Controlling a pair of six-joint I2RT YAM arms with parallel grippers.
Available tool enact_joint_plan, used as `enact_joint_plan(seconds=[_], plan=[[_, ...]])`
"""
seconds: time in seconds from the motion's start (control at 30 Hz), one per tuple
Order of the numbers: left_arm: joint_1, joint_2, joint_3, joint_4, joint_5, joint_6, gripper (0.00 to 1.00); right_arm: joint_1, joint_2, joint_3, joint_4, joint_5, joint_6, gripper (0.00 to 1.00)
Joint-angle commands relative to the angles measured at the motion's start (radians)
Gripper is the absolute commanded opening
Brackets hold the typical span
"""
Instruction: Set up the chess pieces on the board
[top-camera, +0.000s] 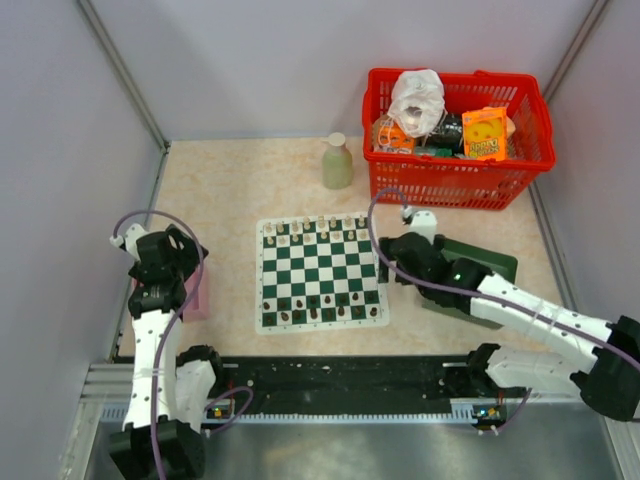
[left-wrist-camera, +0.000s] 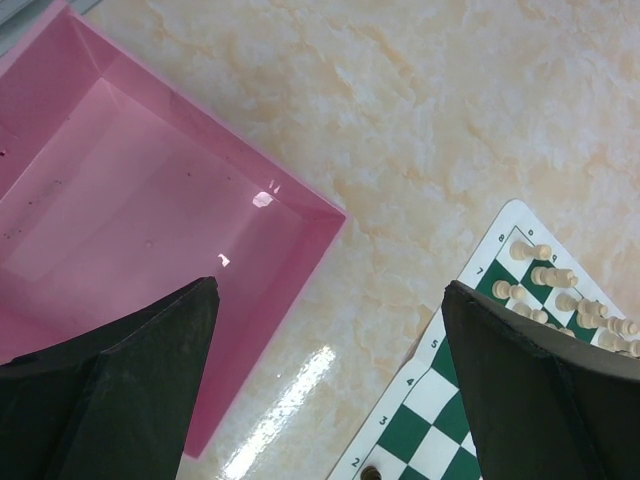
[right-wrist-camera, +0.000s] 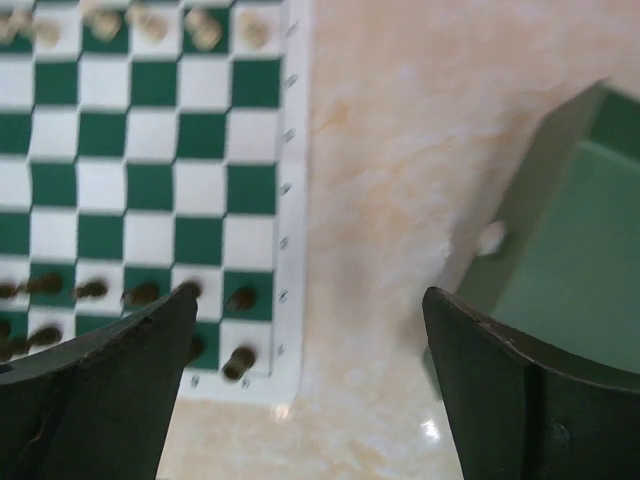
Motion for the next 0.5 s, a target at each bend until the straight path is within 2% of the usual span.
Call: enact_joint_plan(seconds=[0.0, 0.1, 0.27, 0.47], plan=[[0.006, 0.038, 0.026, 0.087, 0.047, 0.004, 0.99, -0.199, -0.07, 0.072, -0.015, 0.122, -0.046, 0.96], [0.006, 0.087, 0.058, 0.104, 0.081, -0.005, 0.99, -0.375, -0.102, 0.089, 0.011, 0.087, -0.056, 0.99], [0.006, 0.167, 0.117, 0.152, 0.136, -0.004, 0.99, -0.638, -0.137, 0.08, 0.054, -0.135, -0.043, 0.99], [0.003, 0.259, 0.161, 0.224, 0.146, 0.016, 0.99, -0.658, -0.209, -0.013, 0.05, -0.053, -0.059, 0.99]])
